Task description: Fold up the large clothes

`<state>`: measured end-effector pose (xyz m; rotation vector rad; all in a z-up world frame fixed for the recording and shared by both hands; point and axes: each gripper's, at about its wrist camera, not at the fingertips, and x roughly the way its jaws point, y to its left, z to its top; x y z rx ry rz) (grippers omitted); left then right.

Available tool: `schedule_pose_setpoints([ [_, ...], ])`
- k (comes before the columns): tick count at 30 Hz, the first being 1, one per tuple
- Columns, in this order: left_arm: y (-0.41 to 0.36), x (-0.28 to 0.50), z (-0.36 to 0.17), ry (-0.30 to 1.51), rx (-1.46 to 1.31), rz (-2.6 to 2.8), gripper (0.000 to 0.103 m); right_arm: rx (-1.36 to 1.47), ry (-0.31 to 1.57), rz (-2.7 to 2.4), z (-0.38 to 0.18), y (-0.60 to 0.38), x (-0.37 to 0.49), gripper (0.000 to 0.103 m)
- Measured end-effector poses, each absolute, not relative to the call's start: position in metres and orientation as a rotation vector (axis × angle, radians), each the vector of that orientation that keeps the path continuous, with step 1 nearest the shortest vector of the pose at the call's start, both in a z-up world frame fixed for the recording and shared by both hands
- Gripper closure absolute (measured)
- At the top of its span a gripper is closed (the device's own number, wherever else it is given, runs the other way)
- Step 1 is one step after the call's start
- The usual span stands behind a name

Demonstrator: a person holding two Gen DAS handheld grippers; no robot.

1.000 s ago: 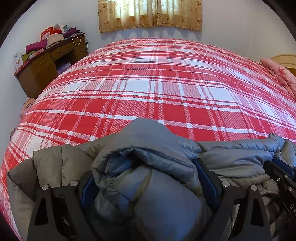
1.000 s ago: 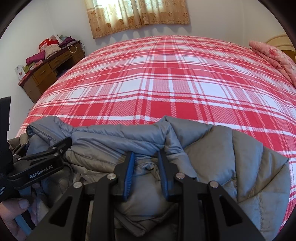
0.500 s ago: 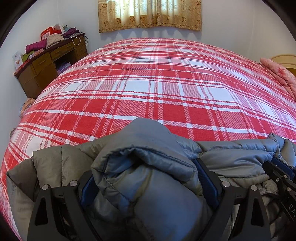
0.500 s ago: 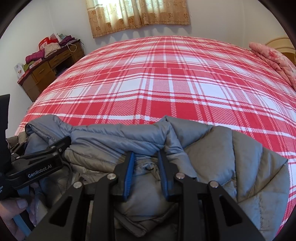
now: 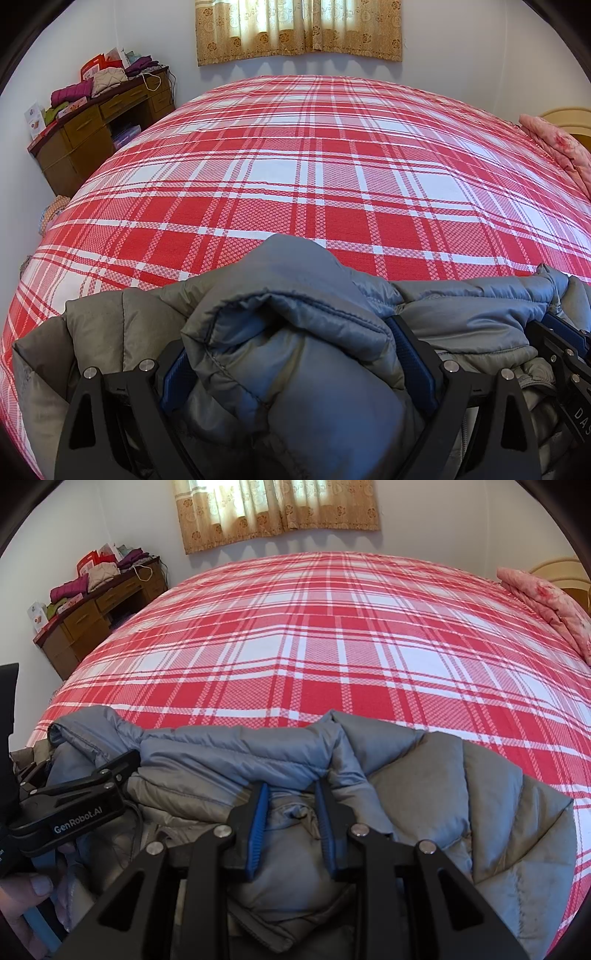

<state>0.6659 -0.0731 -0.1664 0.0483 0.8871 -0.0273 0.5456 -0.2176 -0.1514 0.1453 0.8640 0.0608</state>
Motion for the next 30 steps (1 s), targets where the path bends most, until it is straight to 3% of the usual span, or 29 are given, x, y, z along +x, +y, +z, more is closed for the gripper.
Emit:
schedule_pose_setpoints([
  [7, -0.074, 0.671, -0.158, 0.925, 0.074, -0.023, 0.007, 0.121, 0.892, 0.078, -0.144, -0.223, 0.548, 0.074],
  [8, -0.072, 0.668, -0.152, 0.922, 0.088, -0.013, 0.008, 0.148, 0.89, 0.087, -0.136, -0.231, 0.542, 0.07],
  [10, -0.062, 0.648, -0.123, 0.853, 0.103, -0.009, 0.008, 0.178, 0.859, 0.072, -0.117, -0.244, 0.523, 0.053],
  [11, -0.057, 0.639, -0.112, 0.831, 0.109, -0.016, 0.008, 0.181, 0.838, 0.061, -0.105, -0.253, 0.51, 0.038],
  [12, -0.05, 0.624, -0.099, 0.802, 0.12, -0.026, 0.008, 0.176, 0.828, 0.059, -0.098, -0.258, 0.499, 0.033],
  [18, 0.007, 0.5, -0.063, 0.7, 0.175, -0.046, 0.008, 0.155, 0.874, 0.095, -0.082, -0.312, 0.387, 0.029],
  [26, 0.063, 0.346, -0.099, 0.813, 0.122, -0.068, 0.008, 0.222, 0.961, 0.108, -0.113, -0.349, 0.255, 0.027],
  [30, 0.073, 0.29, -0.117, 0.832, 0.121, -0.047, 0.008, 0.255, 0.948, 0.079, -0.12, -0.348, 0.209, 0.02],
])
